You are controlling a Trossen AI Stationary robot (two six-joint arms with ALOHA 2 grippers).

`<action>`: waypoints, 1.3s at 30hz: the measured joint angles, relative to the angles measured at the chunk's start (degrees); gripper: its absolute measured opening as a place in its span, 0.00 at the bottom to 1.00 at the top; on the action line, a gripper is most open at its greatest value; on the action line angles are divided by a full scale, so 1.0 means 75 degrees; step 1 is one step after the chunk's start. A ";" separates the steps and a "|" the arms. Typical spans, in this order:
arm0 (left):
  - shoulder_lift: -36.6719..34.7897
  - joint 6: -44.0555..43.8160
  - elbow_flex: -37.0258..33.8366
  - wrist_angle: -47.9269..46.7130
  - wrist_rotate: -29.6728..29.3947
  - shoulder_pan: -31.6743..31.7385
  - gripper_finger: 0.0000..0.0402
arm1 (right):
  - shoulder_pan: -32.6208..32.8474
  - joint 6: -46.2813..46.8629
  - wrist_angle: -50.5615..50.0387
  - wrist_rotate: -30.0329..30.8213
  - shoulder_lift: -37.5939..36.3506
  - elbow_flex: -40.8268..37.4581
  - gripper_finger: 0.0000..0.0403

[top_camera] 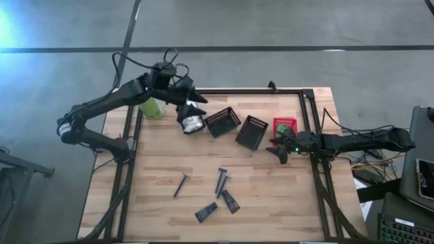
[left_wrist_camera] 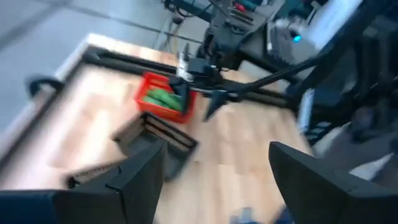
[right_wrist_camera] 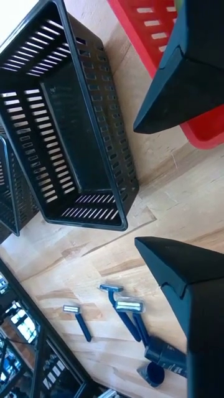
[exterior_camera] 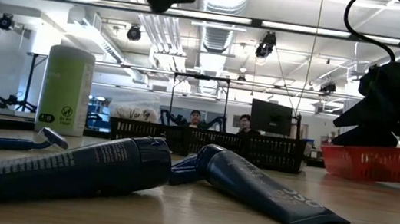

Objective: Pick & Place Travel size toiletries
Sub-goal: Put the left razor into the middle black bin

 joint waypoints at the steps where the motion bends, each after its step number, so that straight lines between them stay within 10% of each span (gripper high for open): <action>1: 0.0000 -0.0433 -0.0001 0.0002 -0.0001 -0.0048 0.71 | 0.0000 0.0000 0.0000 0.0000 0.0000 0.0000 0.69; 12: 0.0327 -0.5097 -0.0077 -0.0827 -0.4592 -0.0247 0.76 | 0.0002 0.0000 0.0017 -0.0023 -0.0004 0.0000 0.72; 20: 0.0909 -0.7121 -0.0103 -0.1900 -0.4705 -0.0251 0.77 | 0.0003 0.0000 0.0024 -0.0027 -0.0006 0.0000 0.78; 39: 0.0934 -0.7343 0.0003 -0.4198 -0.5784 -0.0213 0.90 | 0.0003 0.0000 -0.0006 0.0006 -0.0003 0.0003 0.89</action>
